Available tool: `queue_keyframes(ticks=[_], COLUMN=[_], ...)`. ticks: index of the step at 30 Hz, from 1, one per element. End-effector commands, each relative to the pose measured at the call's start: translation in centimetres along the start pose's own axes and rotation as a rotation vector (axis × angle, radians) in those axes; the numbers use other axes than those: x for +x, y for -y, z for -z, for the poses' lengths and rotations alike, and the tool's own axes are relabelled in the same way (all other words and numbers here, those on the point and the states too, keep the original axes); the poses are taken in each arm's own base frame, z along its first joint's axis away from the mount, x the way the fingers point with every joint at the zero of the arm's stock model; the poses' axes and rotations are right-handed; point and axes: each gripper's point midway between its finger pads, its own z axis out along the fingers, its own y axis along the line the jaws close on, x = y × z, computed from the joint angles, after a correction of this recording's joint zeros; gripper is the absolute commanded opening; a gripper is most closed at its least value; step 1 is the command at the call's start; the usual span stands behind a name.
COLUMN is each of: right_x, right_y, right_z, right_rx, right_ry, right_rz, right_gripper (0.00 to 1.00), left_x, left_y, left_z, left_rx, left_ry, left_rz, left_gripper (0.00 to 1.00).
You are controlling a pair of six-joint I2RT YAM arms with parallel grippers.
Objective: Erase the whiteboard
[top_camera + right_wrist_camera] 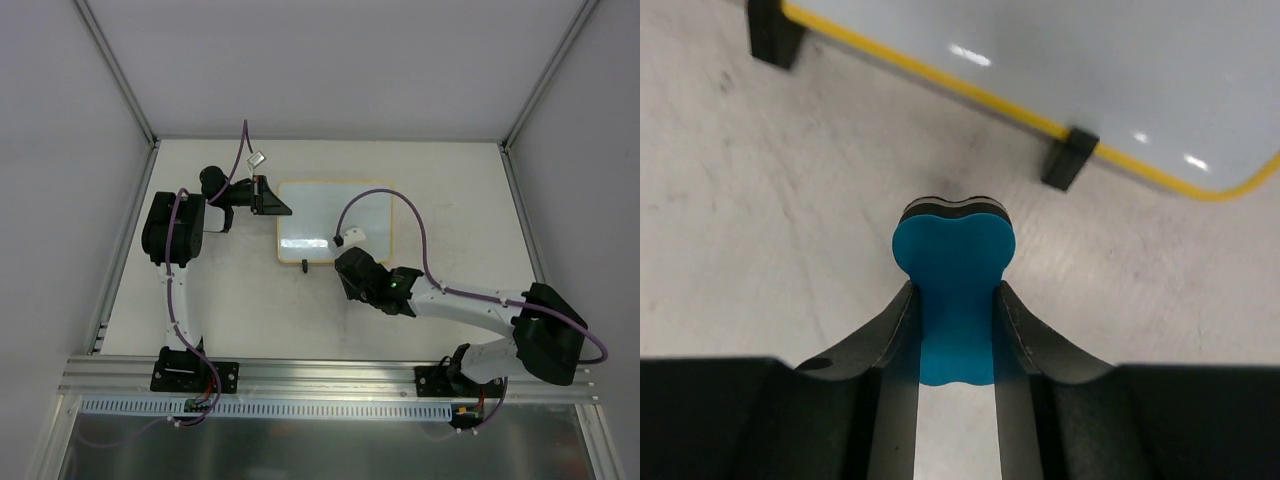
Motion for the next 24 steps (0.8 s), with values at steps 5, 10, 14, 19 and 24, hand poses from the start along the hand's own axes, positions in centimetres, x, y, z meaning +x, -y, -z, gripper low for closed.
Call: queue_keyframes(ticks=[5,10,14,19,24], right_x=[6.4,7.9,8.9,9.0,8.8], right_y=[1.8,2.3,2.1,2.1,2.1], right_z=[2.4,2.2,1.6,1.6,1.7], right_rx=[-0.009,0.014,0.023,0.029,0.025], right_ry=[-0.146,-0.180,-0.222,-0.221,-0.212], right_rz=[-0.110,-0.099,-0.092,-0.091,-0.091], right_gripper=[0.00,0.01,0.23,0.52,0.63], left_x=[-0.3,-0.4,-0.4,-0.5,-0.5], left_y=[2.4,2.4,2.4,2.2,2.2], left_z=[0.0,0.0,0.1,0.2,0.3], left_rx=[0.058,0.059,0.057,0.054,0.055], left_ry=[-0.066,-0.066,-0.065,-0.061,-0.065], left_rz=[-0.274,-0.274,-0.270,-0.259,-0.250], left_gripper=[0.00,0.00,0.00,0.03,0.05])
